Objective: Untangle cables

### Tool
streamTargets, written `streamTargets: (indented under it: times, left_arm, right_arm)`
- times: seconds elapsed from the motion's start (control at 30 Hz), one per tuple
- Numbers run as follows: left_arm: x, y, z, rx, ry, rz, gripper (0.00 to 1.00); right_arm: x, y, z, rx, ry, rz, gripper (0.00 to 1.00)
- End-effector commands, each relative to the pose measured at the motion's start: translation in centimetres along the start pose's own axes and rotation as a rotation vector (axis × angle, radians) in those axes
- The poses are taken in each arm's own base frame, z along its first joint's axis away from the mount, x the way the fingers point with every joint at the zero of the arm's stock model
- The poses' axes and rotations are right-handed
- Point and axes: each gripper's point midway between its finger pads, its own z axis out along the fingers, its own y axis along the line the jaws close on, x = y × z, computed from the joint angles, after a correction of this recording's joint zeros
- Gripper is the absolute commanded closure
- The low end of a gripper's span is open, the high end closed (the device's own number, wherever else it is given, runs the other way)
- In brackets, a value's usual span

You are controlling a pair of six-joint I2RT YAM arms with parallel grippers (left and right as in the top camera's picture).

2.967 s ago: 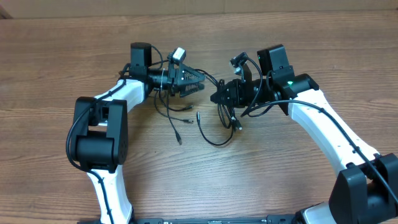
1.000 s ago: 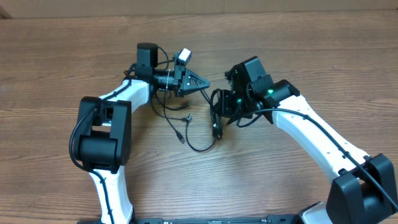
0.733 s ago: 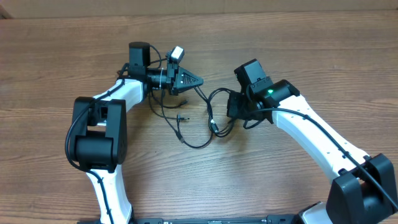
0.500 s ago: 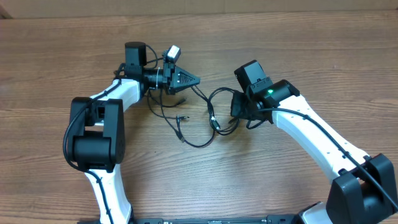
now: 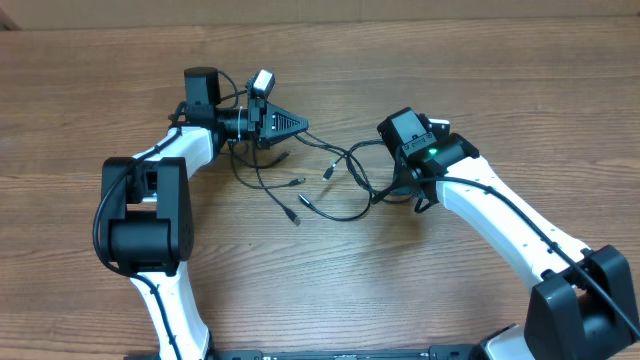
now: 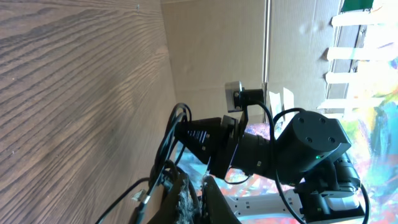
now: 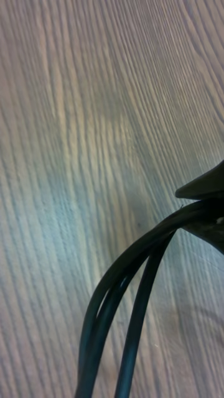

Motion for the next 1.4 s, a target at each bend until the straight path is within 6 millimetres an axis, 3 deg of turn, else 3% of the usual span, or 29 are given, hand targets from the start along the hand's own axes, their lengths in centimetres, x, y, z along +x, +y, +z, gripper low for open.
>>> streamTargets:
  times: [0.0,0.23,0.4,0.6,0.77,0.93,1.37]
  left_arm:
    - [-0.3,0.0,-1.1,0.018,-0.008,0.04,0.96]
    - [-0.5,0.0,-1.7,0.016,-0.021,0.05,0.96]
    - [-0.5,0.0,-1.7,0.016,-0.022,0.049,0.96]
    - [-0.6,0.0,-1.9,0.015,-0.026,0.05,0.96]
    - [-0.9,0.1,-2.7,0.012,-0.045,0.049,0.96]
    - [-1.1,0.3,-3.7,0.008,-0.069,0.066,0.96]
    - [-1.3,0.3,-4.5,0.004,-0.087,0.081,0.96]
  right_arm:
    - [-1.1,-3.2,0.4,0.132,-0.053,0.029,0.96]
    - [-2.3,-7.0,1.2,0.22,-0.058,0.109,0.96]
    - [-2.6,-10.7,2.2,0.26,-0.022,0.289,0.96]
    - [-2.0,-11.4,3.3,0.168,0.07,0.388,0.96]
    - [-2.0,-12.7,3.7,0.165,0.085,0.521,0.86]
    - [-2.0,-11.9,4.4,0.031,0.154,0.614,0.77]
    - [-1.4,-12.4,4.3,0.042,0.178,0.563,0.51]
